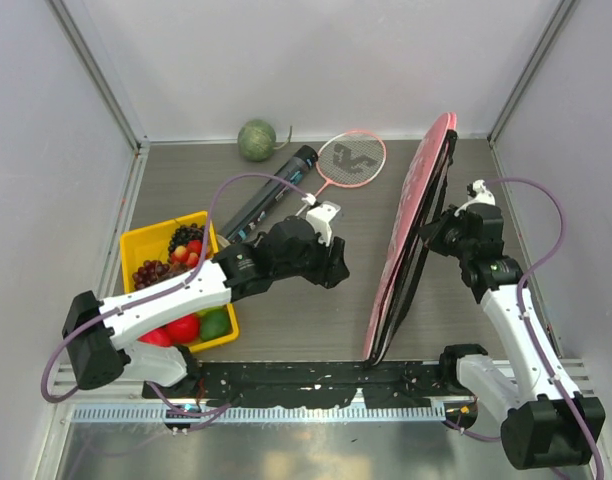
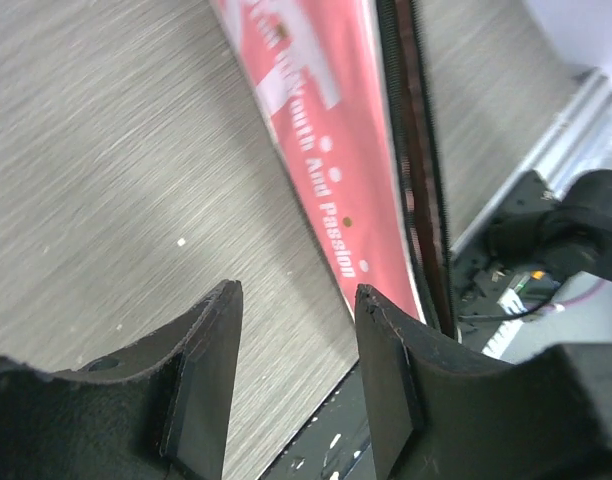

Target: Pack up the badminton gear

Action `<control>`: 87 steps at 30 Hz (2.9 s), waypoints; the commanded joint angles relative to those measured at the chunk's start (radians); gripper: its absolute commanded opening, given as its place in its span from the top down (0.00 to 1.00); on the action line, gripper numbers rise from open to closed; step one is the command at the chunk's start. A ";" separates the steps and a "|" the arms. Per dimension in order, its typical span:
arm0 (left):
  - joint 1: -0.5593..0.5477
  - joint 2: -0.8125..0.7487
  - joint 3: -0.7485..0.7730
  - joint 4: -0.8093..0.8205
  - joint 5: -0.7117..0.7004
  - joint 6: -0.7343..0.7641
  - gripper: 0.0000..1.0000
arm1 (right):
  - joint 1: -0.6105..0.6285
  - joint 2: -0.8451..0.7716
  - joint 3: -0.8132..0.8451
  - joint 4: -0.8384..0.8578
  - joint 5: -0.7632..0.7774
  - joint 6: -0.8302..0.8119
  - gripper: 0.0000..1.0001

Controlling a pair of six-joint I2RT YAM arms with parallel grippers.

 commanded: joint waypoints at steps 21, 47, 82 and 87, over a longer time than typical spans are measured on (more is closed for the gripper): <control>-0.149 0.298 0.161 0.291 0.109 0.142 0.44 | 0.097 -0.005 -0.053 0.207 0.024 0.130 0.94; -0.256 0.366 0.099 0.334 -0.065 0.323 0.47 | 0.097 -0.011 -0.029 0.188 -0.046 0.177 0.94; -0.360 0.369 0.113 0.374 -0.479 0.508 1.00 | 0.249 0.211 0.166 -0.016 0.219 0.014 0.31; -0.360 0.375 0.102 0.376 -0.499 0.520 1.00 | 0.321 0.318 0.250 -0.080 0.282 -0.025 0.31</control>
